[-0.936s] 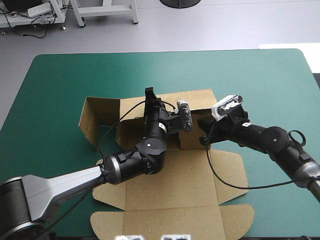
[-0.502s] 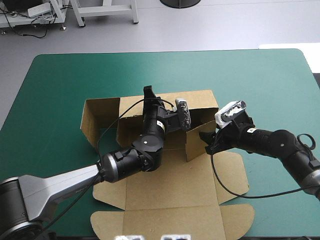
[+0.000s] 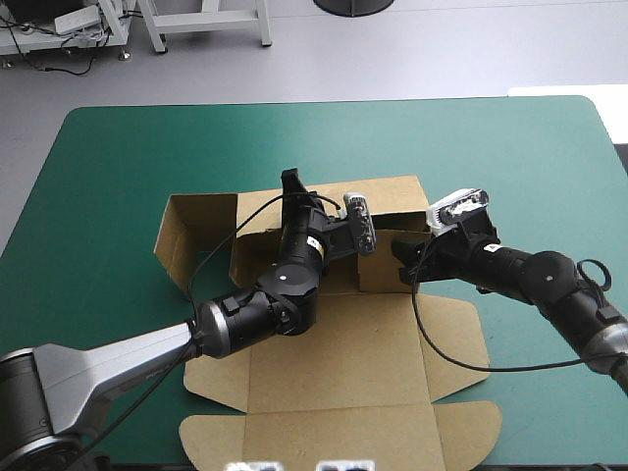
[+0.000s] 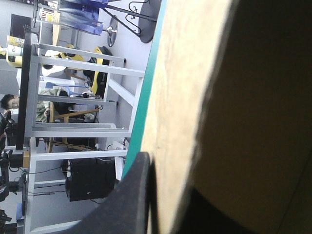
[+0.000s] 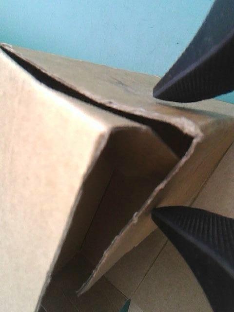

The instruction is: Fold the box

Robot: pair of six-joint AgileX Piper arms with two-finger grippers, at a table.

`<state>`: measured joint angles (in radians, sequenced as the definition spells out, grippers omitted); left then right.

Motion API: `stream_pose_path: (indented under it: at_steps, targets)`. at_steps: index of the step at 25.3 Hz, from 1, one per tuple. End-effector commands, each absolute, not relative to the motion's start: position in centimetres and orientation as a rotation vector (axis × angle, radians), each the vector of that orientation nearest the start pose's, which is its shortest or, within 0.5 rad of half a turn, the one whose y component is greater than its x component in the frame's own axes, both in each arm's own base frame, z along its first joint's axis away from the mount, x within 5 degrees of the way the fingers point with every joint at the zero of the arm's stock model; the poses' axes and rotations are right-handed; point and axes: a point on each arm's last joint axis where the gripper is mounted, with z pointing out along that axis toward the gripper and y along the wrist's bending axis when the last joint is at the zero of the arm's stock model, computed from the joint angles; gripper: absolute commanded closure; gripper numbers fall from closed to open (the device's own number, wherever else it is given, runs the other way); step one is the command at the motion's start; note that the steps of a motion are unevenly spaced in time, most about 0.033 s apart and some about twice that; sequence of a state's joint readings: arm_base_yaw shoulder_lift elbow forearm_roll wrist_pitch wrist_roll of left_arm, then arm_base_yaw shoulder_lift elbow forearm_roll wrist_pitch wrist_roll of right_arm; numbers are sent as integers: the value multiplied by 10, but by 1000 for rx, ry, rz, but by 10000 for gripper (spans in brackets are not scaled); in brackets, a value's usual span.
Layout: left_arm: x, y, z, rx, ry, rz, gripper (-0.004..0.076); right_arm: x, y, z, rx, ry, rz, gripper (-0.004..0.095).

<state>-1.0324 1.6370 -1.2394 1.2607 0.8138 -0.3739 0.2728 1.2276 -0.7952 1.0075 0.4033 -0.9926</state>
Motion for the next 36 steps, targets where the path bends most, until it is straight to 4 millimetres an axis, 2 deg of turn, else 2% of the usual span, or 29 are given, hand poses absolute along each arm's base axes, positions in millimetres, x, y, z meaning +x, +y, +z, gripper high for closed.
stream_pose_path:
  at_steps: [1,9,14,20,27,30,33,36]
  targets:
    - [228,-279,323,1278,1602,475,722,244,94,307,-423,2015,490,434]
    - [216,-287,317,1312,1660,370,722,248,101,291,-465,2095,550,537]
    - [211,-289,306,1374,1691,317,723,241,105,280,-508,2109,620,749]
    - [209,-288,298,1401,1690,313,724,238,108,279,-567,2081,664,933]
    - [208,-288,299,1423,1661,320,724,237,109,278,-589,2083,669,932]
    - [201,-287,309,1461,1599,333,704,237,109,278,-592,2083,667,932]
    - [194,-283,322,1440,1573,302,634,237,109,278,-594,2083,665,931]
    - [189,-275,332,1413,1602,259,512,238,108,278,-589,2080,649,931]
